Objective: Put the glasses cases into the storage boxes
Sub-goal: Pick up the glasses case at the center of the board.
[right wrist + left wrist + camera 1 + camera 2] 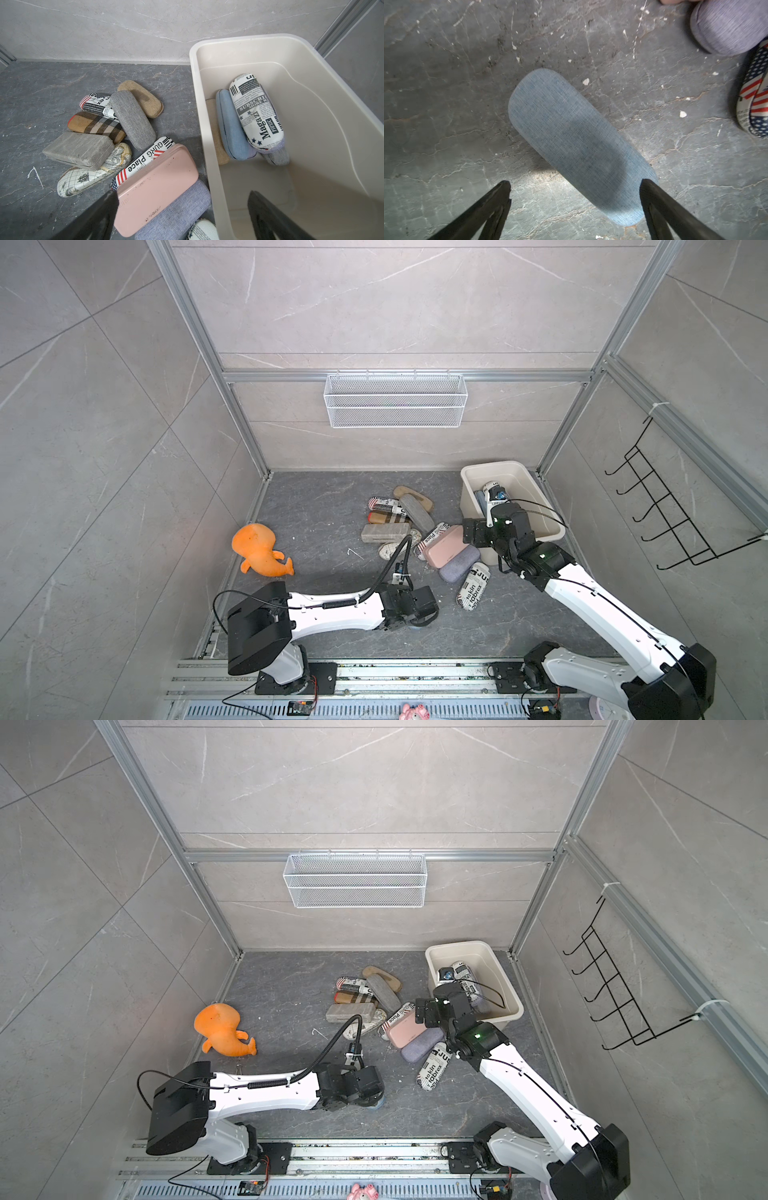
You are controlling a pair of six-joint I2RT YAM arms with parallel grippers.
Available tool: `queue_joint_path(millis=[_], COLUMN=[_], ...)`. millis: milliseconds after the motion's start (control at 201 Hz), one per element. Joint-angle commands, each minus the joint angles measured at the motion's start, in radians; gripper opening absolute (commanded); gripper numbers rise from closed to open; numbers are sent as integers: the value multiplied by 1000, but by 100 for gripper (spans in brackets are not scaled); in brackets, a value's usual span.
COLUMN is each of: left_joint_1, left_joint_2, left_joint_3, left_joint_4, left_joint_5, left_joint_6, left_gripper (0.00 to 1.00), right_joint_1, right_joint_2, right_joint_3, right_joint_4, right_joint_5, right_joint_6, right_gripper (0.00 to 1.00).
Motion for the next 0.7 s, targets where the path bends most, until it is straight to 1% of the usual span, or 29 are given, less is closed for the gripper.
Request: queue_joint_path(millis=[0, 125, 184, 304, 588, 693], left_joint_1=[-2, -2, 0, 0, 7, 9], left_joint_2=[8, 20, 27, 55, 110, 121], left_joint_3=[-1, -28, -36, -13, 6, 35], left_joint_4=[86, 198, 222, 191, 243, 214], left_joint_5=[2, 15, 6, -23, -23, -33], left_joint_6=[-18, 40, 55, 72, 162, 184], left_gripper=[99, 99, 99, 99, 99, 99], right_joint_1=[7, 8, 9, 10, 11, 13], right_joint_2=[-9, -16, -17, -19, -16, -16], right_joint_3=[9, 8, 11, 9, 8, 9], right_joint_4=[-13, -14, -17, -17, -18, -19], right_joint_5=[6, 11, 14, 15, 20, 20], right_joint_6=[3, 2, 2, 3, 3, 3], right_gripper=[100, 100, 100, 100, 100, 100])
